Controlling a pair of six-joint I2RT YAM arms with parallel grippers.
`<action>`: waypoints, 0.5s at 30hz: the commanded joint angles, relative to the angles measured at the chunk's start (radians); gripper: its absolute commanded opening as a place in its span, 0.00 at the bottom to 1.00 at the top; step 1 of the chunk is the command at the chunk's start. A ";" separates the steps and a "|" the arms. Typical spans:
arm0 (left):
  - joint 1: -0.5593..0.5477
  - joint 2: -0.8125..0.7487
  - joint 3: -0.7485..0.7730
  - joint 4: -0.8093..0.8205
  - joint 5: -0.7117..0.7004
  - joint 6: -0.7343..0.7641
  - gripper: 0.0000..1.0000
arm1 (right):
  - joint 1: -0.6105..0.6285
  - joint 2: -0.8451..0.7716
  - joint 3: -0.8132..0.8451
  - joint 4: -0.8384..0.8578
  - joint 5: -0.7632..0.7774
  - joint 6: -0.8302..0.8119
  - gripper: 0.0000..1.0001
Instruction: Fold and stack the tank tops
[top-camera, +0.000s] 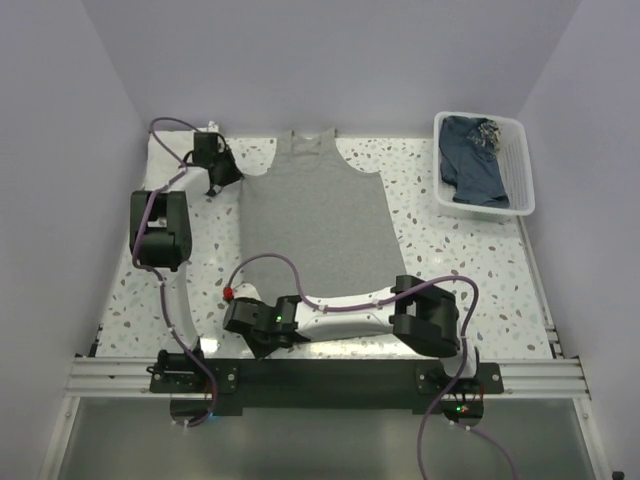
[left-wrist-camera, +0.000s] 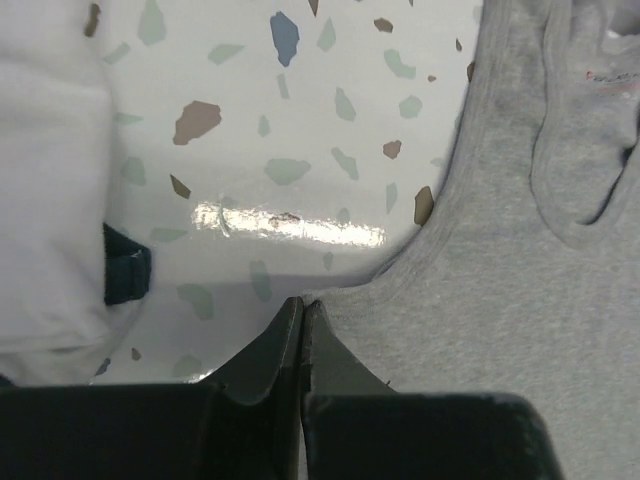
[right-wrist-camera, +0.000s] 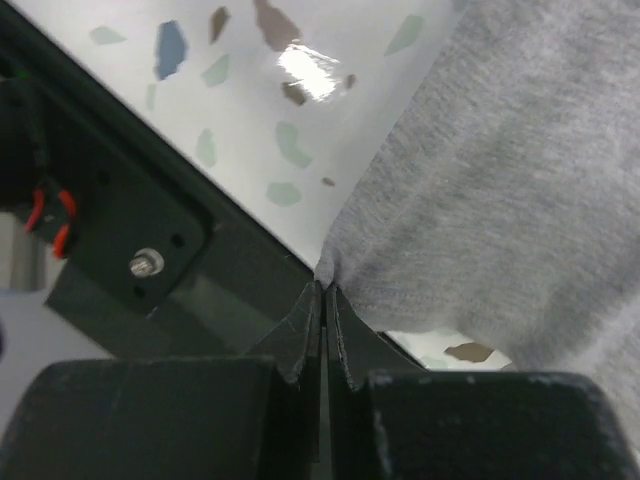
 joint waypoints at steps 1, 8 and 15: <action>0.019 -0.102 -0.007 0.045 -0.051 -0.056 0.00 | 0.007 -0.063 0.008 0.082 -0.100 -0.002 0.00; 0.017 -0.111 0.016 0.039 -0.024 -0.056 0.00 | 0.002 -0.072 0.046 0.113 -0.108 0.026 0.00; -0.016 -0.075 0.085 0.004 -0.014 -0.061 0.00 | -0.064 -0.211 -0.103 0.200 -0.131 0.090 0.00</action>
